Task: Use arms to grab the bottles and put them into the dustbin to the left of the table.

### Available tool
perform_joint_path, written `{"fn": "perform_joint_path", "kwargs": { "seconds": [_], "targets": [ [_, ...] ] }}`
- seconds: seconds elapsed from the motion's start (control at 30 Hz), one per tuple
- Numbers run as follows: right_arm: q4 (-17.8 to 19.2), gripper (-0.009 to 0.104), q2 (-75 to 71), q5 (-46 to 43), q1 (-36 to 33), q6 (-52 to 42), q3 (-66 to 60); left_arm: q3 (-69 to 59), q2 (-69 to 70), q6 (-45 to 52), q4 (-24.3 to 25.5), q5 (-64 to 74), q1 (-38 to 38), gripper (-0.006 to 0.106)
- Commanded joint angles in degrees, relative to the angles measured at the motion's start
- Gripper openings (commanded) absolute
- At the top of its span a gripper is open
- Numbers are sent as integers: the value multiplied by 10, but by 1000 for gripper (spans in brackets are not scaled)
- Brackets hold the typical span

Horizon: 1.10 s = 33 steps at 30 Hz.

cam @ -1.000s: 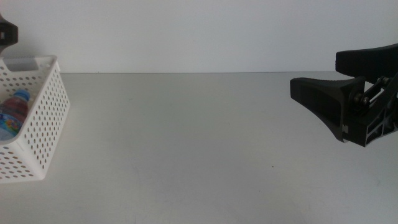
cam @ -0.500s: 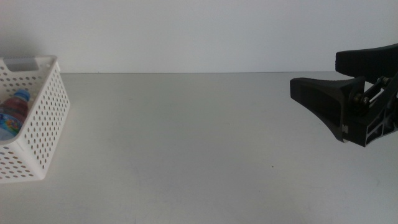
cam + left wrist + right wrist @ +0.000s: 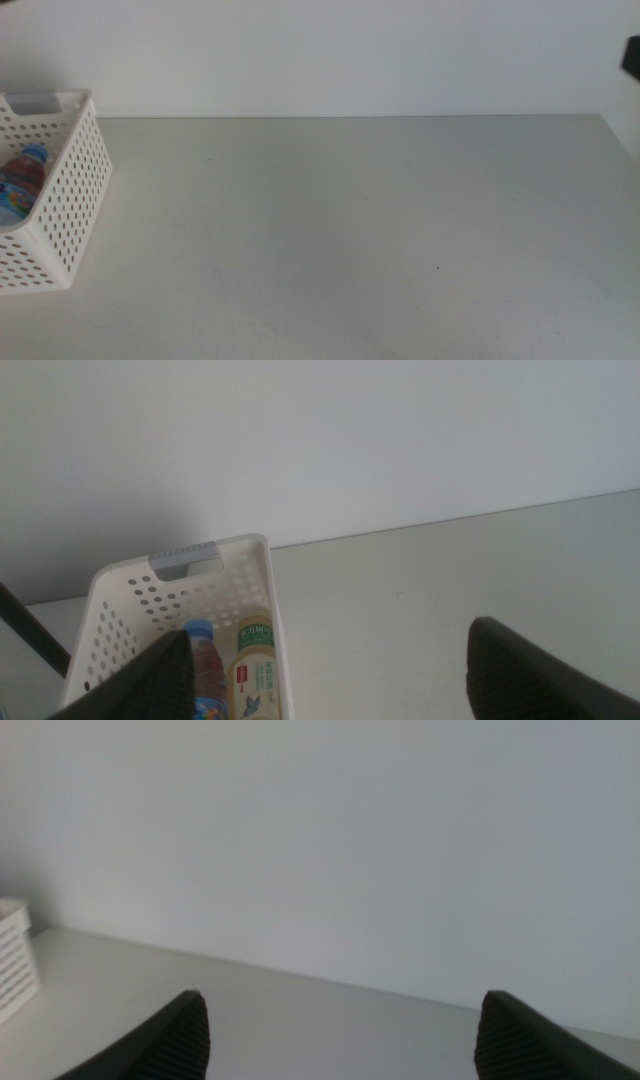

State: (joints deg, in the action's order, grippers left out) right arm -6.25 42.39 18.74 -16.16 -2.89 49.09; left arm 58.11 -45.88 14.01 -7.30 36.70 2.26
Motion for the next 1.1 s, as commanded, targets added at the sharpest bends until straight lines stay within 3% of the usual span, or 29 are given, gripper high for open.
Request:
{"fn": "perform_joint_path", "kwargs": {
  "seconds": [0.0,0.3,0.67,1.07],
  "targets": [
    [3,68,-32,-42,51,-5,10,-16,29,-9,-15,-72,-2,92],
    [0,68,-227,-46,167,-5,-146,-224,224,-9,-25,-138,-35,92],
    [2,68,-419,-47,168,-5,-363,-472,469,-9,-31,-138,-39,92],
    [2,68,-444,-50,168,-5,-485,-597,481,-8,-36,-178,-38,92]
  ]
}}
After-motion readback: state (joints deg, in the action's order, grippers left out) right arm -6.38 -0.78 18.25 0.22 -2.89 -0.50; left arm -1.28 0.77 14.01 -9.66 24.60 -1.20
